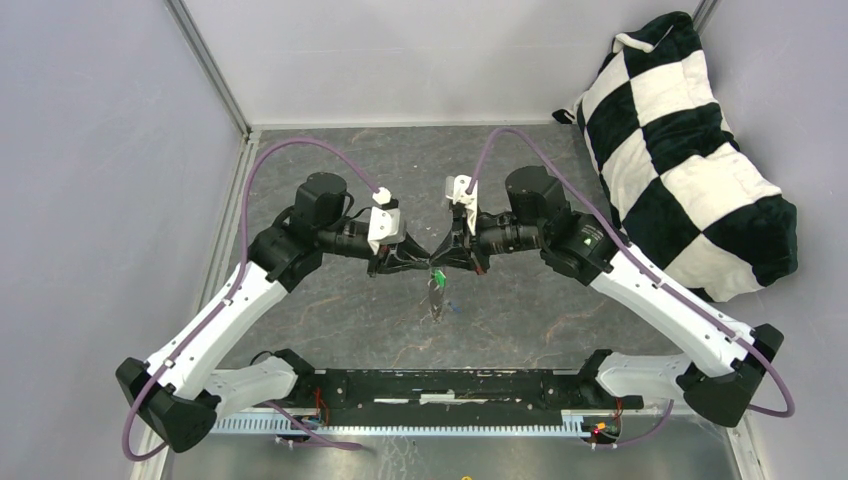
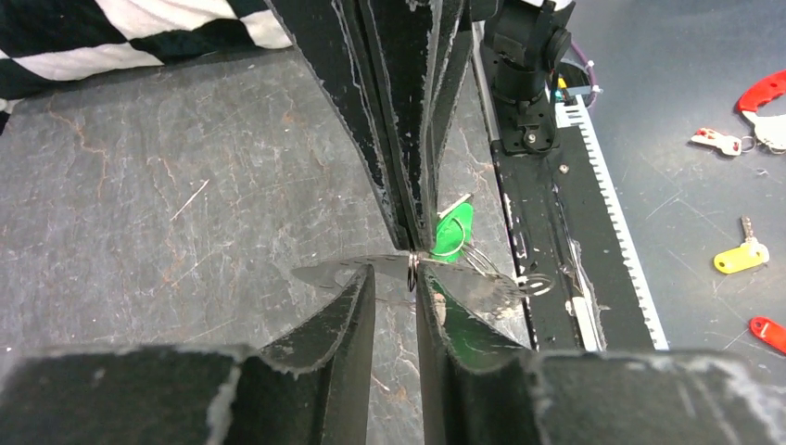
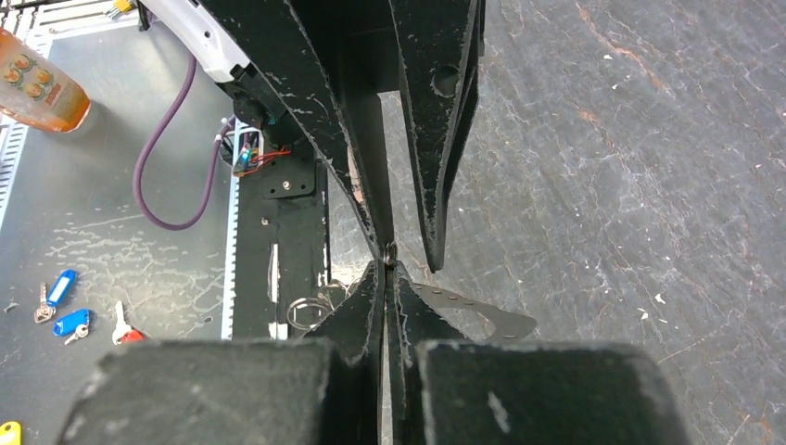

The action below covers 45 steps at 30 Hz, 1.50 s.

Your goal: Put the keys on the keyring

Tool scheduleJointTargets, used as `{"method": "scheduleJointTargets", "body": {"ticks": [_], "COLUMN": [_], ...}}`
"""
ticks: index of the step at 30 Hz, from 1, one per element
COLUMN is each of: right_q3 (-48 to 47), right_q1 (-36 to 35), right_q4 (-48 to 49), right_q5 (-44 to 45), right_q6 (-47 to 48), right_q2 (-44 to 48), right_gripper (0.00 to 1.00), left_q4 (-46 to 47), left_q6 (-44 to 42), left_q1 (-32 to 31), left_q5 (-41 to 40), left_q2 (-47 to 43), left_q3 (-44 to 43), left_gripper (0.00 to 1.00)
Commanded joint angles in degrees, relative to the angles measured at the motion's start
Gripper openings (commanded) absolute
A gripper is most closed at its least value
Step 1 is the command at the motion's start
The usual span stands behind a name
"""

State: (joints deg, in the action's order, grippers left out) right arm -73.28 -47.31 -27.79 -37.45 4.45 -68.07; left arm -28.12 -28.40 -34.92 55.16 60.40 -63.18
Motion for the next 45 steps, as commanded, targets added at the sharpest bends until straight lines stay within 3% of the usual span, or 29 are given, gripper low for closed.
{"method": "scheduleJointTargets", "body": {"ticks": [1, 7, 10, 15, 19, 21, 25, 29, 33, 37, 43, 45], "right_q3": [-4.43, -6.72, -7.31, -6.75, -1.85, 1.40, 7.87, 11.82, 16.52, 18.55, 19.11, 19.13], "right_q1": [-1.04, -2.45, -2.61, -2.14, -0.48, 0.13, 0.44, 0.55, 0.59, 0.59, 0.90, 1.02], "right_q4": [-1.52, -3.22, -2.59, 0.70, 7.48, 10.35, 14.45, 17.07, 24.25, 27.02, 28.85, 28.69], "right_q5": [0.42, 1.34, 1.12, 5.00, 7.54, 8.70, 9.08, 7.05, 3.42, 4.41, 6.56, 6.60], "right_q6": [1.50, 2.06, 1.35, -0.58, -3.89, -5.61, -9.45, -11.74, -16.29, -18.22, -18.77, -18.77], "right_q2": [-1.36, -3.27, -3.56, -0.27, 5.47, 8.93, 13.67, 15.33, 16.86, 16.90, 17.98, 18.32], "right_gripper": [0.01, 0.01, 0.01, 0.27, 0.45, 0.48, 0.51, 0.53, 0.63, 0.62, 0.38, 0.36], "left_q4": [-2.91, -5.88, -8.10, -7.92, 3.93, 13.46, 26.48, 33.20, 34.02, 33.90, 32.71, 32.41], "left_q6": [-5.17, -9.62, -12.88, -12.76, -0.84, 10.32, 24.45, 30.01, 29.51, 28.76, 26.14, 25.49], "left_q1": [-0.54, -1.32, -1.80, -1.93, -1.84, -1.83, -1.82, -1.82, -1.82, -1.83, -1.82, -1.82], "left_q5": [-0.50, -1.16, -1.91, -1.74, -1.46, -1.65, -2.77, -3.19, -3.05, -2.84, -2.46, -2.36], "left_q2": [0.16, 0.20, 0.09, -0.81, -3.49, -5.82, -8.19, -8.28, -8.17, -8.35, -9.15, -9.46], "left_q3": [-3.75, -3.66, -3.41, -2.98, 0.25, 3.92, 8.23, 9.02, 8.37, 8.24, 8.49, 8.67], "left_gripper": [0.24, 0.03, 0.02, 0.02, 0.02, 0.02, 0.02, 0.02, 0.02, 0.02, 0.02, 0.02]}}
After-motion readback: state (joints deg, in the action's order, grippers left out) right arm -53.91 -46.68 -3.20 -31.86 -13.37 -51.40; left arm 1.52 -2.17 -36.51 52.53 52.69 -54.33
